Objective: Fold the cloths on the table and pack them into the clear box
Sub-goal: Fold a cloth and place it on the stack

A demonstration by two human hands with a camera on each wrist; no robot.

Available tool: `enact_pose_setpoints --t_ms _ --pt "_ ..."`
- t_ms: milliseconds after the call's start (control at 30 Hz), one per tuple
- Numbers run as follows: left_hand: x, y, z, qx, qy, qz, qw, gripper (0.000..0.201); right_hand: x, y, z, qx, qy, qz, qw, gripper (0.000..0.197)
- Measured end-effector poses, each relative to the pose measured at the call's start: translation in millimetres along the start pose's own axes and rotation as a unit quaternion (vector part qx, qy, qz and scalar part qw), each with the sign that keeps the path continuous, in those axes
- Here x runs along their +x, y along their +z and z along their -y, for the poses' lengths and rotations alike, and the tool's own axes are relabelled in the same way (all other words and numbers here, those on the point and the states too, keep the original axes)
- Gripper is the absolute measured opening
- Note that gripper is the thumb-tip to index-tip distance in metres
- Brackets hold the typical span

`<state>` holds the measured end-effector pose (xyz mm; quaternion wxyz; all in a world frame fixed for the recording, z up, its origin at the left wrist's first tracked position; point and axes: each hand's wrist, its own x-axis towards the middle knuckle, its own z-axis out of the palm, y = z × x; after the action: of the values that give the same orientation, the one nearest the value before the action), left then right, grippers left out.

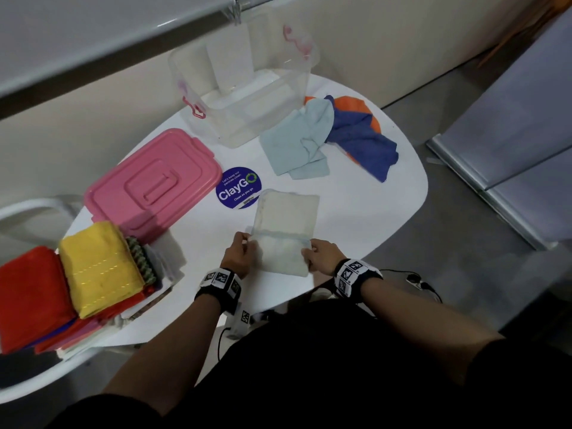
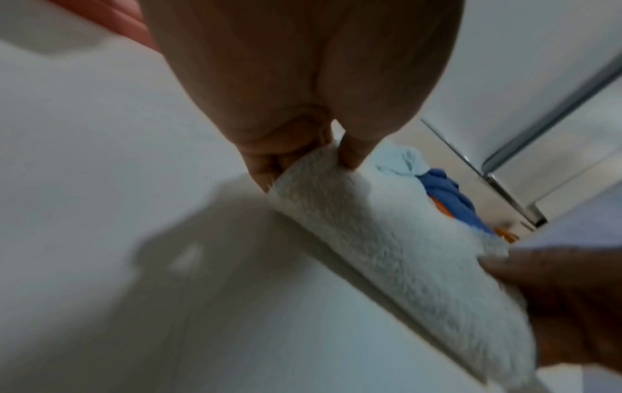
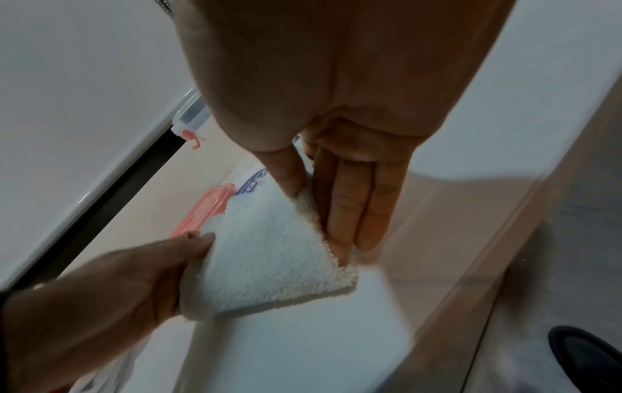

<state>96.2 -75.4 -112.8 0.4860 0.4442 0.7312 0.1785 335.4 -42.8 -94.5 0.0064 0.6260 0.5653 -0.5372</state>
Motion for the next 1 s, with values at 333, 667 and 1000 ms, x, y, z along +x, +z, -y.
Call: enact_pose_setpoints --t_ms 333,667,1000 --pt "7.9 16.0 -8.6 0.045 -0.014 -0.059 0.997 0.023 7.0 0.2 18.0 -0.205 0.057 -0.062 0.975 0.031" --pt "1.8 13.9 -4.8 0.308 0.306 -0.011 0.901 0.046 12.7 -1.4 17.4 -0.431 -0.244 0.039 0.868 0.027" --pt "5.5 7.6 -29.4 0.318 0.255 0.021 0.913 0.048 27.8 -17.9 10.4 -0.487 -0.262 0.059 0.831 0.082"
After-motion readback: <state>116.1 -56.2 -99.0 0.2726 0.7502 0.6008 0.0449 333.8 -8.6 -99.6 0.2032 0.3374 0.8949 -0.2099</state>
